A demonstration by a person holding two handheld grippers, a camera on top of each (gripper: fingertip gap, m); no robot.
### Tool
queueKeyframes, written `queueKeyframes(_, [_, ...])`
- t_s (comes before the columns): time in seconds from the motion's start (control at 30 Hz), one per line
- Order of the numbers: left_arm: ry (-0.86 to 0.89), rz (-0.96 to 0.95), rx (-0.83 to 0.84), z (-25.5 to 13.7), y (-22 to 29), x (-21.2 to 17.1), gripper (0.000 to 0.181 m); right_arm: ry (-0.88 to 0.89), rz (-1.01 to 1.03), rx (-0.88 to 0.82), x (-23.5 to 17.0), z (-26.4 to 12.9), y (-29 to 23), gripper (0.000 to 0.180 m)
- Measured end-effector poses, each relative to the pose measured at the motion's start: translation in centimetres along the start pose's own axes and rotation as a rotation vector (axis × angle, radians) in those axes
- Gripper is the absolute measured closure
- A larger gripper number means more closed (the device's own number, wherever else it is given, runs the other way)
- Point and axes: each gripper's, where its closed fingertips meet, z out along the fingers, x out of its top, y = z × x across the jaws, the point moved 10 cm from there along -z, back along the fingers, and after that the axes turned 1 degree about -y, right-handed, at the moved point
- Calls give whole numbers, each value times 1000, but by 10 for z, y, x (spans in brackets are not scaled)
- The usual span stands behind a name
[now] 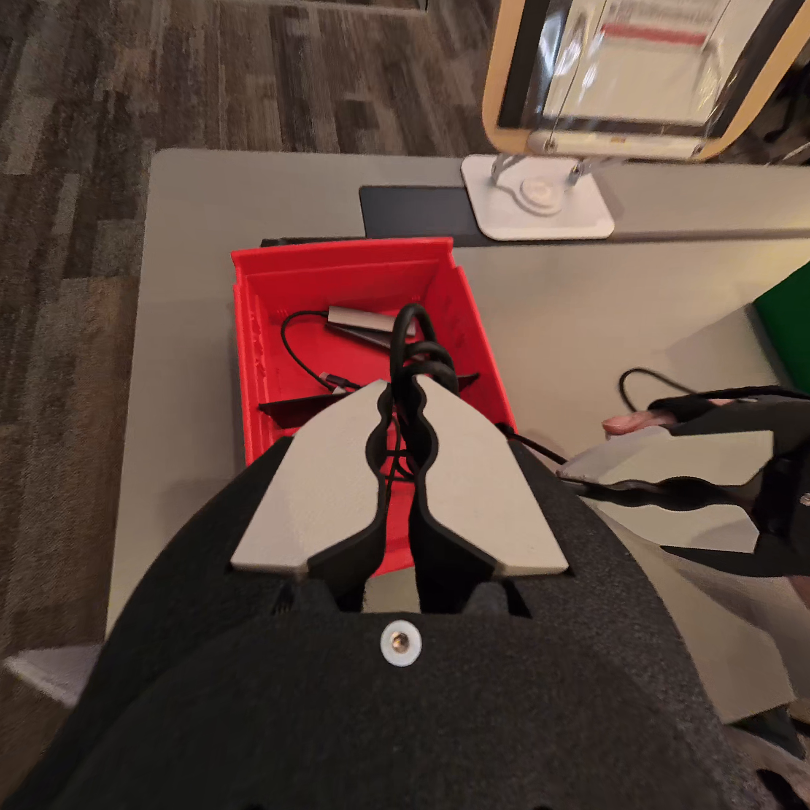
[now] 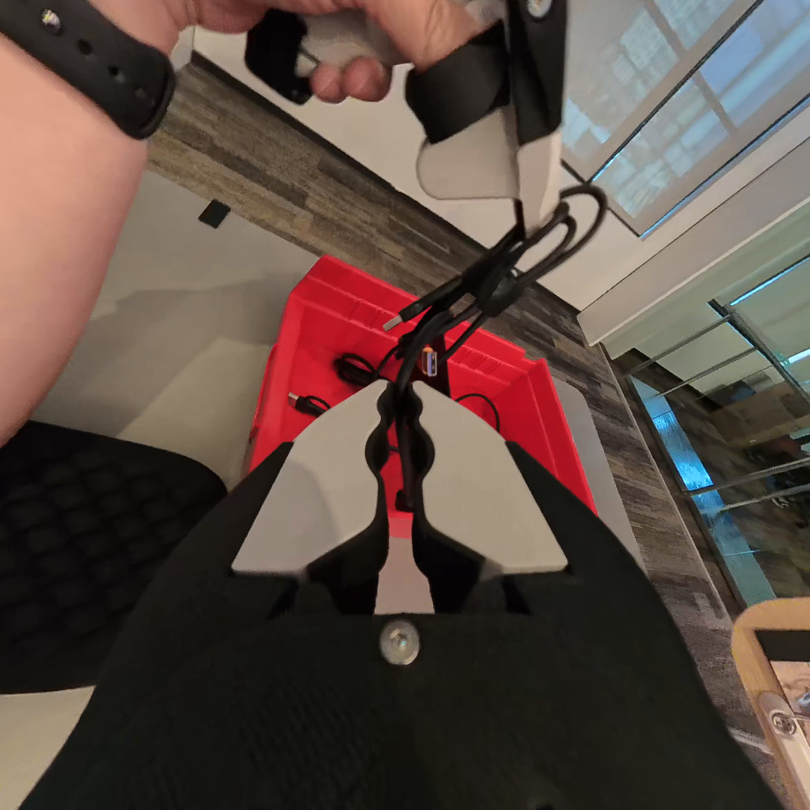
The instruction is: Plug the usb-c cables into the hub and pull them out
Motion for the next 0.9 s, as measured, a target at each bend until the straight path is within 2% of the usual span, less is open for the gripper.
queueKeyframes(0.27, [310, 26, -66, -39, 8, 8, 176, 151, 212, -16, 17, -19, 35, 174])
queueKeyframes(0.43, [398, 97, -34, -53, 21, 12, 176, 185, 191, -42, 25, -26, 36, 174])
queueKeyframes(0.6, [377, 126, -49, -52, 32, 14, 176, 160, 149, -81, 21, -37, 33, 174])
queueKeyframes(0.7, [389, 160, -155, -48, 51, 20, 176, 111, 77, -131, 21, -67, 32, 174])
queueKeyframes(0.8, [329, 212, -291, -30, 87, 29, 176, 33, 66, -162, 10, -116, 31, 173])
queueKeyframes(0.9, [214, 288, -411, 7, 130, 39, 176, -51, 124, -150, -15, -170, 33, 156])
